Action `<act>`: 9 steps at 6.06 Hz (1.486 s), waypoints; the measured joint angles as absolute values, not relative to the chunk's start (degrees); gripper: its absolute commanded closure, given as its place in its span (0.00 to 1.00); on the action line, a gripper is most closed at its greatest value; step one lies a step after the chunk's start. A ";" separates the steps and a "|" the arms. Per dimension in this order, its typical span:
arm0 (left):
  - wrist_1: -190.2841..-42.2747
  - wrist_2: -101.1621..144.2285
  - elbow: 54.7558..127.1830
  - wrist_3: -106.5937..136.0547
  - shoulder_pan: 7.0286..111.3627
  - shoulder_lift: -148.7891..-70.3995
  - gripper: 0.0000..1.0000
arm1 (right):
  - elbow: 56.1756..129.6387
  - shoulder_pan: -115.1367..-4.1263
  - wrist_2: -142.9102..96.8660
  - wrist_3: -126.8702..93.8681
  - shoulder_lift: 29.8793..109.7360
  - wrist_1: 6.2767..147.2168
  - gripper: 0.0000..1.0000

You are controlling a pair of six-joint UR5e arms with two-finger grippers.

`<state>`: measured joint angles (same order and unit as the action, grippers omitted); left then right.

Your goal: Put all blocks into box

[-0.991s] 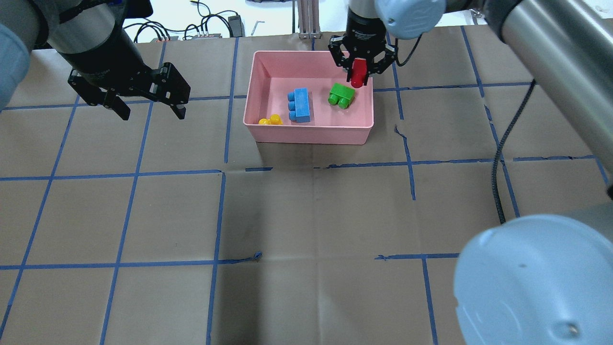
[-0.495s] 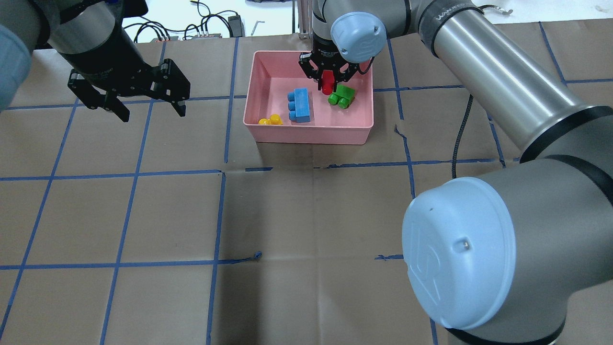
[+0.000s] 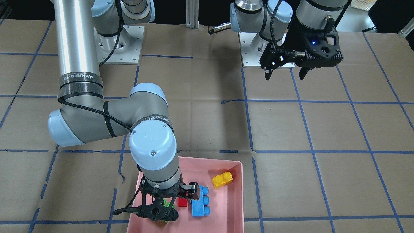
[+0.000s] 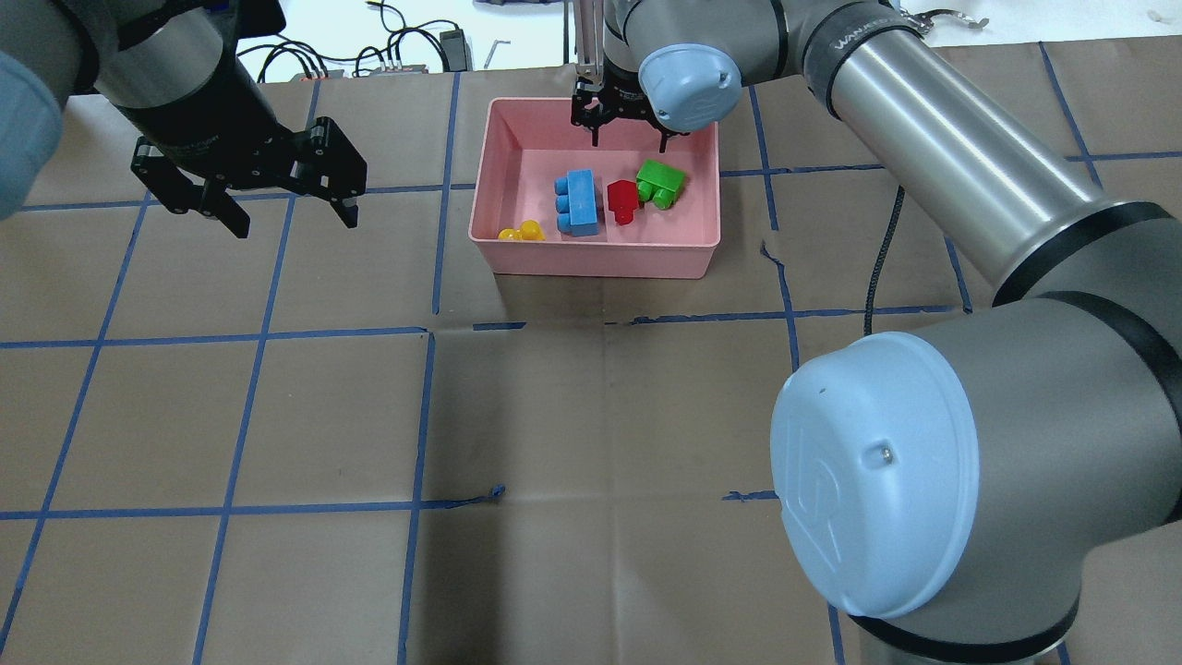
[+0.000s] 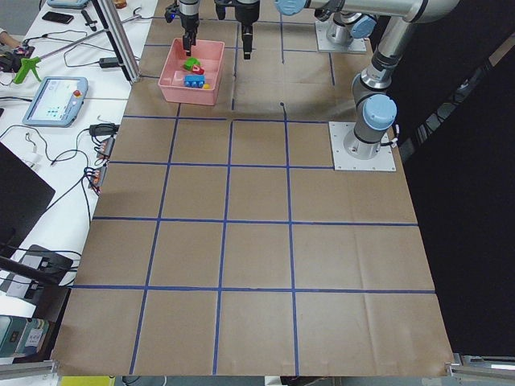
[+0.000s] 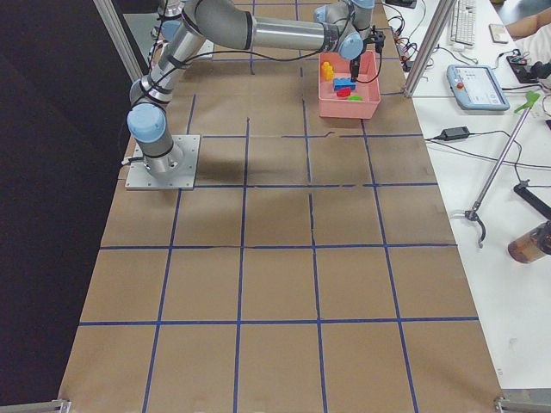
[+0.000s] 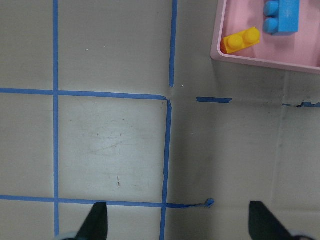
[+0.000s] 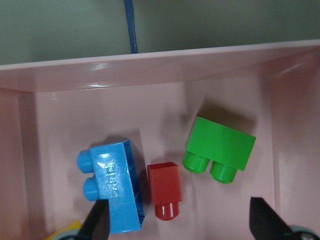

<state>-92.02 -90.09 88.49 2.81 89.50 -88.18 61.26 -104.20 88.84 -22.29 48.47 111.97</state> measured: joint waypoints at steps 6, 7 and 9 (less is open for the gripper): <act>-91.65 -90.01 88.51 3.28 89.26 -88.13 0.00 | 61.54 -96.15 89.06 -21.27 63.54 84.11 0.00; -91.61 -90.00 88.51 3.32 89.23 -88.09 0.00 | 62.21 -95.48 89.04 -19.30 65.55 82.32 0.00; -91.65 -90.02 88.51 3.34 89.25 -88.07 0.00 | 67.36 -92.82 88.95 -15.71 70.19 80.69 0.01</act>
<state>-91.65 -90.02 88.51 3.34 89.25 -88.07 67.36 -92.82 88.95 -15.71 70.19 80.69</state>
